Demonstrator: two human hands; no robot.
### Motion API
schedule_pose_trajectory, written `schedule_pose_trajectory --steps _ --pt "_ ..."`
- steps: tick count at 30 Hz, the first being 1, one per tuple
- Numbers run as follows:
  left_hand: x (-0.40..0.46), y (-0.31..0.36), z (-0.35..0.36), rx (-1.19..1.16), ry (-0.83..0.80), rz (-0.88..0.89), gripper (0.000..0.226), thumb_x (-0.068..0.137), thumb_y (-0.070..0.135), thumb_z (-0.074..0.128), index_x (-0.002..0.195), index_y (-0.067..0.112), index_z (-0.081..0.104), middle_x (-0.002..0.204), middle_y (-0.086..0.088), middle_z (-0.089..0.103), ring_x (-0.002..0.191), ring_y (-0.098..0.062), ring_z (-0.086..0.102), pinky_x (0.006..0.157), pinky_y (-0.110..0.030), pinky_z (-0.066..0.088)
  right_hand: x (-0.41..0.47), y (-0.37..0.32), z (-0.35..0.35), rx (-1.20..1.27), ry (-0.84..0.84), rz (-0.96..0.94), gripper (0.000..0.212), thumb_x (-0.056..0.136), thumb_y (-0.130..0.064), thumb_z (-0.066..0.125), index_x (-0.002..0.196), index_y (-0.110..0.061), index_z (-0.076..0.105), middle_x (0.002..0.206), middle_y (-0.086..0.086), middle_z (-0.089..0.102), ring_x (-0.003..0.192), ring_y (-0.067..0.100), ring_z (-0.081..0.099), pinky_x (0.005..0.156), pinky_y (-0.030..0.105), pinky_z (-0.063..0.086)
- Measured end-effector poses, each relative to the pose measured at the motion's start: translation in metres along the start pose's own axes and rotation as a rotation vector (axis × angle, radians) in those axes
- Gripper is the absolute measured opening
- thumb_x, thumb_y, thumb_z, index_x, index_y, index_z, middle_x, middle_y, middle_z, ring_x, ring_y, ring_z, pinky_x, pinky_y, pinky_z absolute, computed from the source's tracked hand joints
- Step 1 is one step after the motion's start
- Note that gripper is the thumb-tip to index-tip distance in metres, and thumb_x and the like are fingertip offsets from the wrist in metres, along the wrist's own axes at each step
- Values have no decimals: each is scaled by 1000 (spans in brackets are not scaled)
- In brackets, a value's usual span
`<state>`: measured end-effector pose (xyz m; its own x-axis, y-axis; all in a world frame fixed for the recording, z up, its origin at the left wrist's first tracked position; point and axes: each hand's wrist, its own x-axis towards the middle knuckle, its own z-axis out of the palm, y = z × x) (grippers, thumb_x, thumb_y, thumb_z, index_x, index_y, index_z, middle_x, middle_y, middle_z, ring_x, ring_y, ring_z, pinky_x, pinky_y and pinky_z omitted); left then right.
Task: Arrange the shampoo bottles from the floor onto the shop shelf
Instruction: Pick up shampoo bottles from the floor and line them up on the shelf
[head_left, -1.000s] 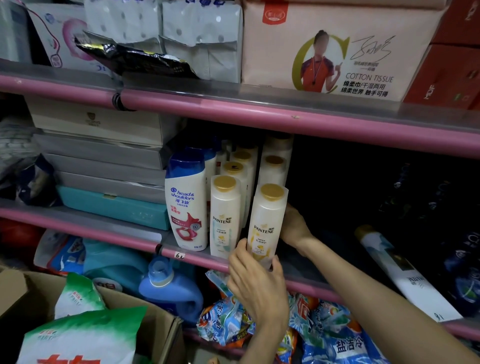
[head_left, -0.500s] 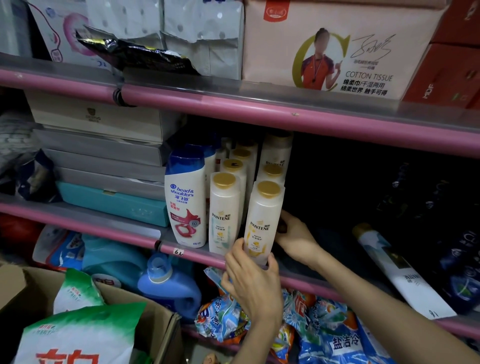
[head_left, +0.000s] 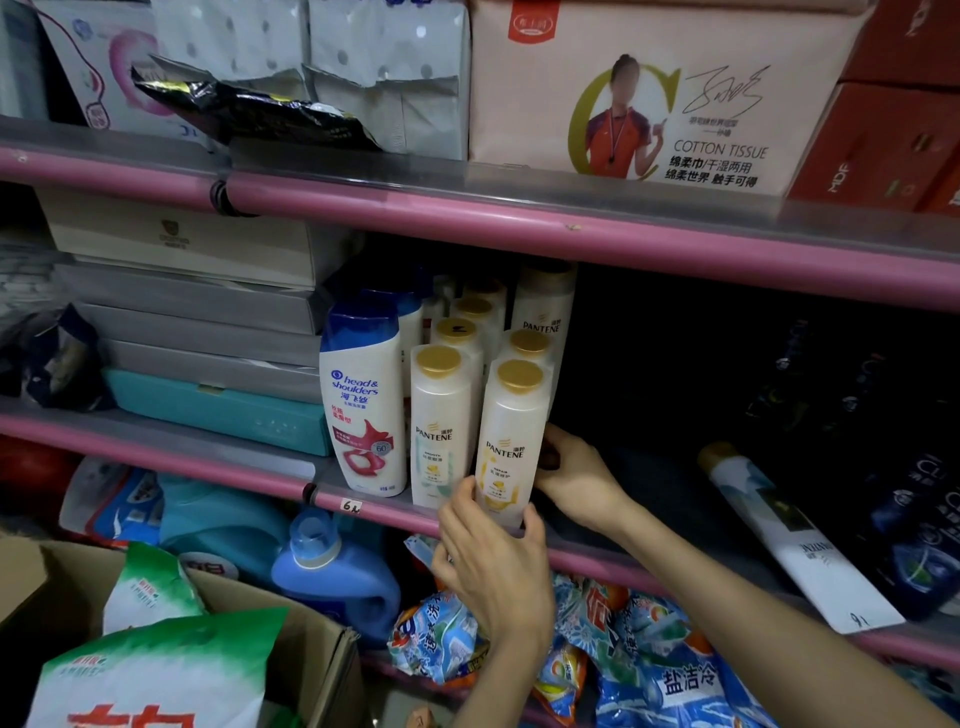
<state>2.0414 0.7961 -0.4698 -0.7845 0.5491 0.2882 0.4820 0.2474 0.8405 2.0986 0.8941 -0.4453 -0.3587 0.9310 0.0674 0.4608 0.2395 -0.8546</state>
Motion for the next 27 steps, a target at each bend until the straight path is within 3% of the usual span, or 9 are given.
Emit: schedule_pose_trajectory --steps 4,8,12,14,16,19,23,25,27 --pt "1 -3 -1 6 -16 14 60 67 28 81 119 14 52 112 -2 56 107 -20 55 90 -39 35 0 0 0 -17 1 2 38 83 -14 70 118 -25 59 105 -11 64 96 2 59 70 3 42" --pt "1 -3 -2 -22 -42 1 61 70 26 79 121 14 50 115 -1 54 108 -20 53 94 -39 37 -1 -2 -1 -46 -17 1 43 83 -14 71 122 -21 57 116 -1 66 107 12 62 86 20 48" --pt "-3 -3 -7 -191 -110 -34 62 76 16 75 129 12 44 125 -3 47 116 -20 48 100 -35 39 -9 -4 -12 -193 -77 24 51 86 -15 67 132 -24 49 128 -1 60 119 15 56 93 23 43" --pt "-9 -2 -11 -298 -126 -64 63 79 10 71 134 11 39 130 -2 40 123 -19 43 106 -29 33 -19 -3 -28 -275 -1 38 56 88 -18 65 138 -25 43 134 -2 54 124 16 51 95 23 40" --pt "-16 0 -17 -407 -122 -110 60 83 7 67 135 15 37 128 5 33 126 -18 40 108 -30 33 -33 1 -52 -411 121 53 60 89 -23 64 142 -24 38 140 1 48 128 20 46 100 28 39" --pt "-26 8 -25 -487 -140 -138 47 89 7 59 130 22 40 123 9 31 118 -19 46 98 -35 47 -59 14 -96 -831 235 176 70 87 -38 63 146 -22 29 144 11 38 130 32 39 103 37 38" --pt "-40 21 -30 -447 -316 19 41 93 15 52 130 24 36 123 11 27 108 -9 48 76 -13 44 -90 41 -143 -1008 91 554 97 80 -58 61 149 -24 2 142 20 33 130 40 36 101 45 39" --pt "-49 27 -32 -353 -447 163 40 94 21 50 131 23 35 122 14 25 103 0 44 76 -7 38 -102 55 -156 -961 22 599 105 80 -57 61 150 -23 -9 141 21 40 127 40 42 100 44 43" --pt "-56 32 -36 -290 -533 262 39 95 25 47 132 22 34 124 9 28 99 0 45 78 -9 36 -111 60 -163 -880 66 597 104 78 -51 64 152 -22 -3 134 20 50 120 38 51 94 41 47"
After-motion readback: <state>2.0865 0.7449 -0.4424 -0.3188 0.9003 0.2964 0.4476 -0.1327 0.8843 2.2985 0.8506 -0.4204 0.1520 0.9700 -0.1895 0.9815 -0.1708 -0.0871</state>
